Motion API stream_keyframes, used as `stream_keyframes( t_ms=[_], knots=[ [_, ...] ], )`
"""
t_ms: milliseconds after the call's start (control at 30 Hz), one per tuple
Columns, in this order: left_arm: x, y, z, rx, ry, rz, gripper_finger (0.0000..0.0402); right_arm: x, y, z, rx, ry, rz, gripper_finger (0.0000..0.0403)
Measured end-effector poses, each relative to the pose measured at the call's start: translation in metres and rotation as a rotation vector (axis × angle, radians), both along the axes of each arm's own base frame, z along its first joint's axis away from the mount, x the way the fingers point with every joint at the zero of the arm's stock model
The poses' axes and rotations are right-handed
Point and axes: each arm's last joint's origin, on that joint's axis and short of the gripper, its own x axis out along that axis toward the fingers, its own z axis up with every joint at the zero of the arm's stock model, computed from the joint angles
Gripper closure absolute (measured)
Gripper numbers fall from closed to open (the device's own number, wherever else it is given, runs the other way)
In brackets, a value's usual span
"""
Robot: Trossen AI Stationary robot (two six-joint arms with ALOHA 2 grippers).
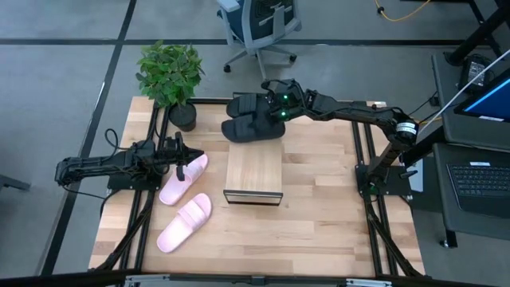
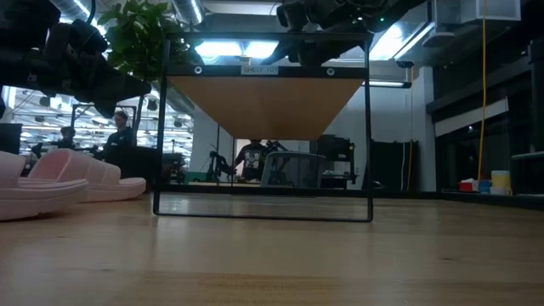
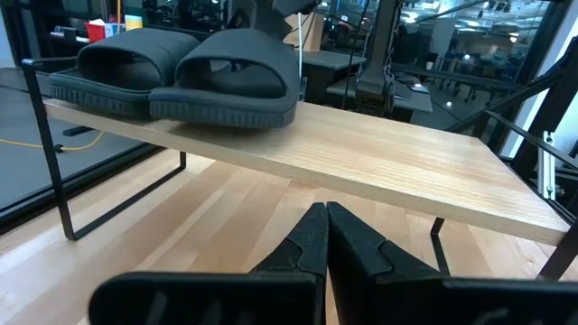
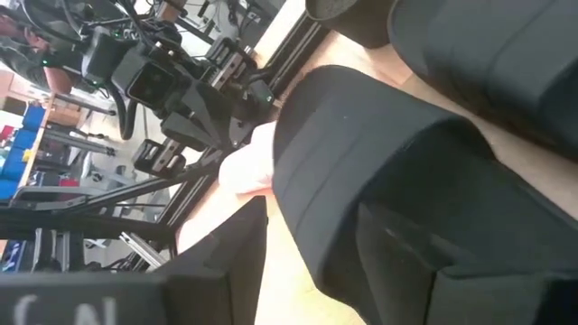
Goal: Pick and place slides into the shelf
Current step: Put the black slide on the shelf, then put the top pink slide on the shelf
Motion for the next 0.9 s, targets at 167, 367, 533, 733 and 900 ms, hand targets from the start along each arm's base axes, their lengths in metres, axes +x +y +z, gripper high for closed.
stream_keyframes(
  t_ms=[167, 367, 533, 733, 900],
  knots=[
    [0.0, 0.0, 0.0, -0.001, -0.001, 0.0, 0.0401, -0.0003, -0.0004, -0.0002, 0.001, 0.003, -0.001, 0.0234],
    [0.0, 0.0, 0.0, -0.003, -0.001, 0.0, 0.0401, -0.0013, -0.0024, -0.0005, 0.001, 0.006, -0.006, 0.0234],
    [0.0, 0.0, 0.0, -0.003, -0.001, 0.0, 0.0401, -0.0017, -0.0027, -0.0002, 0.016, -0.002, 0.019, 0.0234],
    [0.0, 0.0, 0.0, -0.003, -0.001, 0.0, 0.0401, -0.0027, -0.0025, 0.0008, 0.06, -0.026, 0.096, 0.0241],
    [0.0, 0.0, 0.0, -0.003, -0.001, 0.0, 0.0401, -0.0028, -0.002, 0.0014, -0.007, -0.039, 0.133, 0.0307]
  ],
)
